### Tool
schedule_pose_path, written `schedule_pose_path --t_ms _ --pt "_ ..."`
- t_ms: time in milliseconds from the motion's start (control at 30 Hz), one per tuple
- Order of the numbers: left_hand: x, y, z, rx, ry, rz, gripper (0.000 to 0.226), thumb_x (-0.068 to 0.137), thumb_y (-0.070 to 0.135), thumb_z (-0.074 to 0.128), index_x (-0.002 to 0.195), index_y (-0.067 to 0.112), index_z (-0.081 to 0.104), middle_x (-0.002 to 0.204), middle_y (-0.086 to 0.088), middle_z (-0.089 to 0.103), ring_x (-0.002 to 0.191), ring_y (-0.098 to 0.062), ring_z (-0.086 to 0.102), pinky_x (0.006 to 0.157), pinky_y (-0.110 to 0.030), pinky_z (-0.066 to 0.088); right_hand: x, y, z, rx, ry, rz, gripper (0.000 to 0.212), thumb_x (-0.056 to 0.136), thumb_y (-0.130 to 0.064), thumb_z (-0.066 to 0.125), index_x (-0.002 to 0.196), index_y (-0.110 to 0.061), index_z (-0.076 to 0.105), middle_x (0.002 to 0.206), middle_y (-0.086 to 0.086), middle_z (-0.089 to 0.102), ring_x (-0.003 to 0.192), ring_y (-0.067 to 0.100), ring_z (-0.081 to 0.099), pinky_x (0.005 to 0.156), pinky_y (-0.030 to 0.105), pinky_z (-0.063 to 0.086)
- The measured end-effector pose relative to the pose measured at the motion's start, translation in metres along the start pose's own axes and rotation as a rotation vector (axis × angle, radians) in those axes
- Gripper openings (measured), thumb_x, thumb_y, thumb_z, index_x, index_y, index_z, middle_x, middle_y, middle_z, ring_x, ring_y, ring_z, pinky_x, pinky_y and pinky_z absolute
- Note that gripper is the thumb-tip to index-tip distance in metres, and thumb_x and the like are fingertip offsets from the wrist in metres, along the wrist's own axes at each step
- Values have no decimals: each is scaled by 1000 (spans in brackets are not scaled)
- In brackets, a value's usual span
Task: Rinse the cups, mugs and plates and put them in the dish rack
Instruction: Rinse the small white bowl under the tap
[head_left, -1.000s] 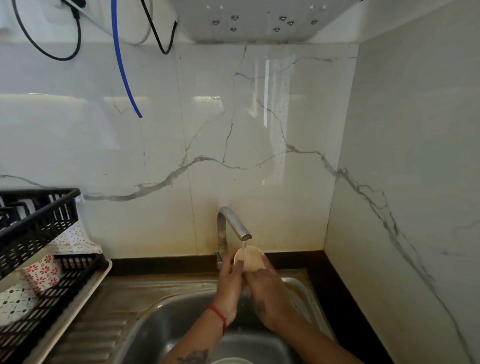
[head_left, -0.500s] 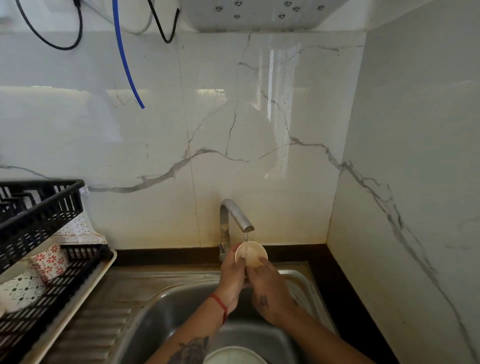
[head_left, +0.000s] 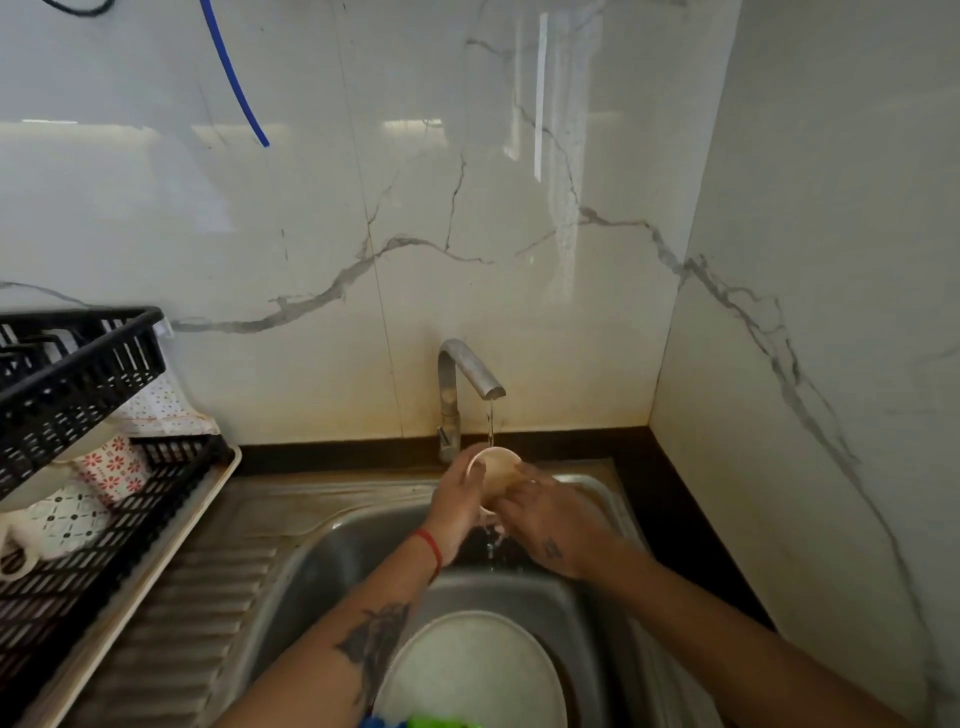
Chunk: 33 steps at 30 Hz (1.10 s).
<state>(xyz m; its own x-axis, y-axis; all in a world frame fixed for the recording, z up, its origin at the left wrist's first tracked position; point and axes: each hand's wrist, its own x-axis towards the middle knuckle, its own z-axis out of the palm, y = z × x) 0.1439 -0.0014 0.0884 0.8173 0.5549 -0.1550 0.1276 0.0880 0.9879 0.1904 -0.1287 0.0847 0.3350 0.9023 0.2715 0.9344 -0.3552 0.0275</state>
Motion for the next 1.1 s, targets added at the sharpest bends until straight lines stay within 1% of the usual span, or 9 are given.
schedule_pose_path --t_ms 67,200,267,400,600,700,800,933,1100 --pt "2 0 -1 -3 -8 31 26 102 25 41 126 28 51 129 -7 47 107 -23 52 70 -34 58 1 0 3 -43 21 36 44 93 -17 57 137 -16 49 140 6 52 137 24 37 120 36 10" --pt "-6 4 23 -207 94 -40 31 100 21 43 131 28 42 123 -8 50 112 -28 52 95 -47 49 18 -21 5 215 122 303 34 87 -5 60 120 2 60 123 21 60 124 38 47 105 41 35" --pt "-10 6 20 -157 98 -38 24 101 22 40 124 30 43 121 -8 50 114 -29 52 97 -50 48 13 -20 5 288 81 267 34 86 -2 60 119 5 60 121 24 59 118 41 50 100 44 35" --pt "1 8 -5 109 -29 89 28 100 30 45 126 24 52 133 -10 50 121 -29 49 98 -52 48 1 10 8 0 78 -3 44 87 -15 67 130 -12 57 129 9 61 125 27 52 114 45 31" --pt "-11 7 24 -197 48 40 26 100 38 42 126 33 44 123 -5 50 113 -24 51 97 -45 48 21 -12 10 257 251 228 34 78 0 67 112 3 63 112 23 64 114 41 53 102 48 36" --pt "-8 5 14 -147 13 41 30 100 41 40 129 34 45 128 -6 47 118 -27 49 97 -48 49 17 -6 10 73 99 208 38 94 -19 55 131 -13 53 138 11 51 136 31 36 118 46 12" --pt "-3 4 10 -131 -35 63 25 99 41 41 124 37 45 127 -3 50 119 -27 49 98 -47 48 22 3 4 -112 9 150 49 97 -39 46 143 -23 38 148 -1 41 143 18 26 114 52 -19" --pt "-6 13 13 -149 -73 126 18 100 38 38 112 42 51 111 6 58 101 -9 58 73 -21 51 40 -9 -1 -70 3 179 55 97 -27 46 146 -9 31 154 11 28 145 28 12 114 50 -10" --pt "-3 23 -16 13 -152 167 25 99 38 39 120 34 52 132 -6 50 121 -26 50 91 -40 52 26 9 -9 -37 59 -62 51 94 -18 54 143 -17 40 145 5 46 141 23 31 111 38 -25"
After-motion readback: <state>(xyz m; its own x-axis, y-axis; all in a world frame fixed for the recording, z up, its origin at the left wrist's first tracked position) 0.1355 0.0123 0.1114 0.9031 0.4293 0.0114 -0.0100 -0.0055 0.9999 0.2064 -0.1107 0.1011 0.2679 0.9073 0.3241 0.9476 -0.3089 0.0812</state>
